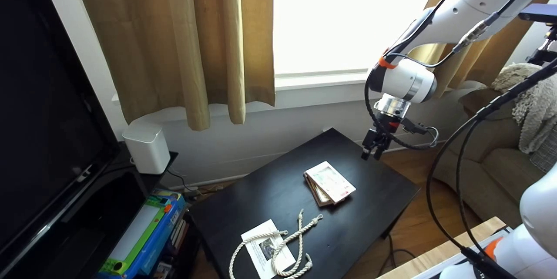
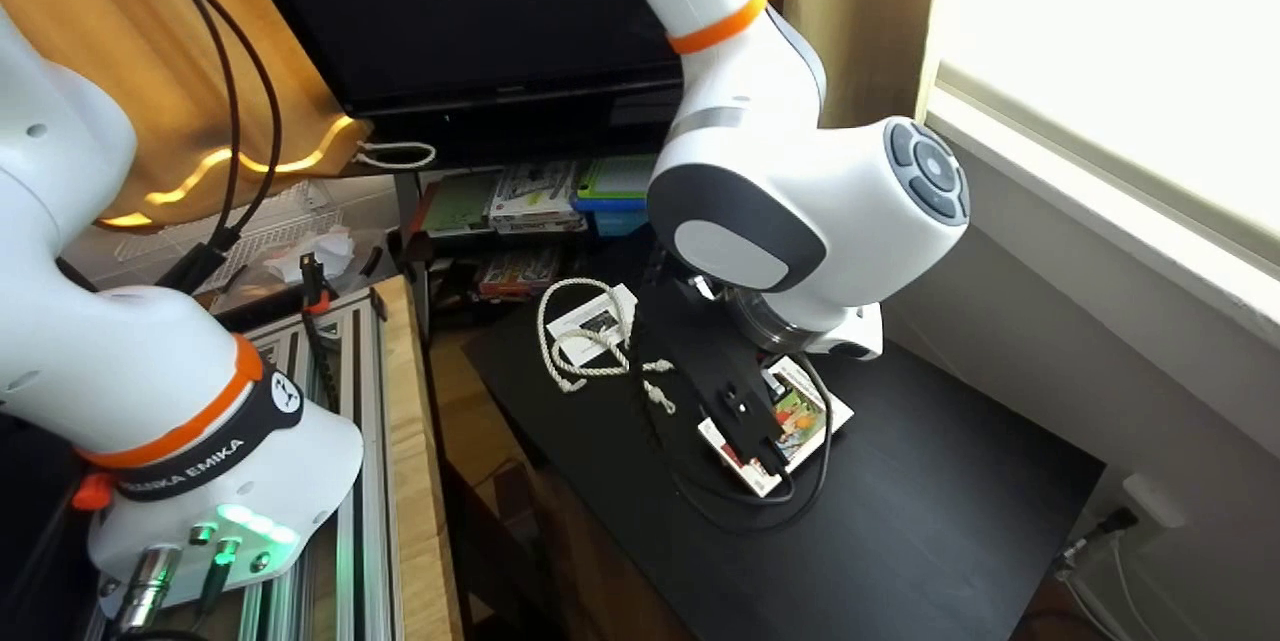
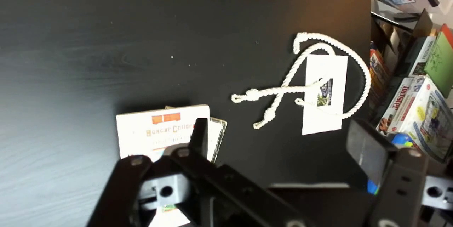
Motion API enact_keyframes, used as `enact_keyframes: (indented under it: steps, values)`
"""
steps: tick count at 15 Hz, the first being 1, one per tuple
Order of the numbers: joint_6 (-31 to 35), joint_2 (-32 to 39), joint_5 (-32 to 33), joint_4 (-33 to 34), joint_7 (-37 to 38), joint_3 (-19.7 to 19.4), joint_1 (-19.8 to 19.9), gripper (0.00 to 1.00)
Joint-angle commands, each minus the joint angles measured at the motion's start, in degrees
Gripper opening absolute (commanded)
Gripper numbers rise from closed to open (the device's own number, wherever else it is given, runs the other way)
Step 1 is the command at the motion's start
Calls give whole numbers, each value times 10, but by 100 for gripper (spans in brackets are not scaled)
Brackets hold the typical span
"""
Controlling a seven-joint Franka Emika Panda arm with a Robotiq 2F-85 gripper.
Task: Restack the top two books on the right
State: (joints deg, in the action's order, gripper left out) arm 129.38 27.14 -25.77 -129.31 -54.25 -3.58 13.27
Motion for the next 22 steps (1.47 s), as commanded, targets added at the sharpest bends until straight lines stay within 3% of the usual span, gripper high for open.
enact_keyframes:
  steps: [1,4,5,11,17,22]
  values:
    - [32,79,-39,59,-82,50,55,100]
    - [2,135,-32,109,-105,63,84,100]
    - [22,94,-16,72,-75,56,64,100]
    - [17,133,-16,105,-89,63,81,100]
    - [-100,251,0,256,-120,62,123,100]
    - [-174,365,13,382,-105,61,125,100]
